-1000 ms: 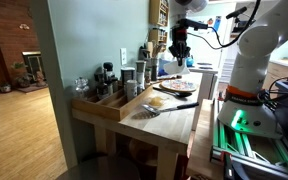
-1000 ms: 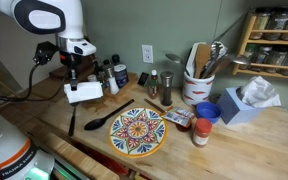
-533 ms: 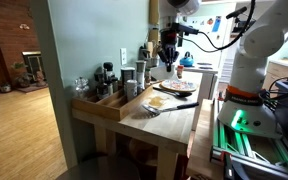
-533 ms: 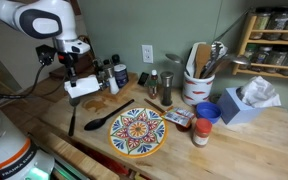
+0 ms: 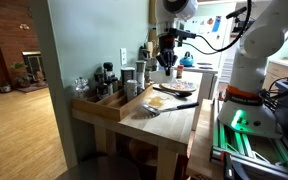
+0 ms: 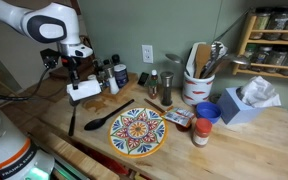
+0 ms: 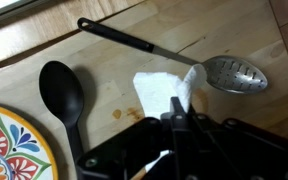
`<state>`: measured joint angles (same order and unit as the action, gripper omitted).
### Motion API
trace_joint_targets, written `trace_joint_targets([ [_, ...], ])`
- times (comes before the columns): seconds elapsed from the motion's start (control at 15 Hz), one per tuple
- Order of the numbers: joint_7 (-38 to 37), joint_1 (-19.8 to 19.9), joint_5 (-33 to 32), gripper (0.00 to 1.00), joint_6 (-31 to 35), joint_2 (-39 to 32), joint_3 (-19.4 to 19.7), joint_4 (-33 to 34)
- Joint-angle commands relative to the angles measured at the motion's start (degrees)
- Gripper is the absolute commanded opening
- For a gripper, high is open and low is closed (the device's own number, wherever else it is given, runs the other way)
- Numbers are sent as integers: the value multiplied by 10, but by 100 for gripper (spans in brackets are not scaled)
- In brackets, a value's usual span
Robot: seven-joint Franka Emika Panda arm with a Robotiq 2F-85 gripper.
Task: Use a tissue to wipe the wet part of the counter
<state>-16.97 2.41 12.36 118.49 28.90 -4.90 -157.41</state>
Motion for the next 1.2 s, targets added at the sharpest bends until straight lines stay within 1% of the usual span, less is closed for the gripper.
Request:
trace_joint_targets([
  [0.0, 4, 1, -2, 1, 48, -59, 10, 0],
  [0.4, 34, -4, 15, 1, 135, -161, 38, -2],
  [0.67, 55, -7, 30, 1, 210, -236, 49, -3],
  [0.93, 84, -10, 59, 1, 279, -296, 48, -3],
  [1.13, 107, -9, 83, 1, 304, -318, 46, -1],
])
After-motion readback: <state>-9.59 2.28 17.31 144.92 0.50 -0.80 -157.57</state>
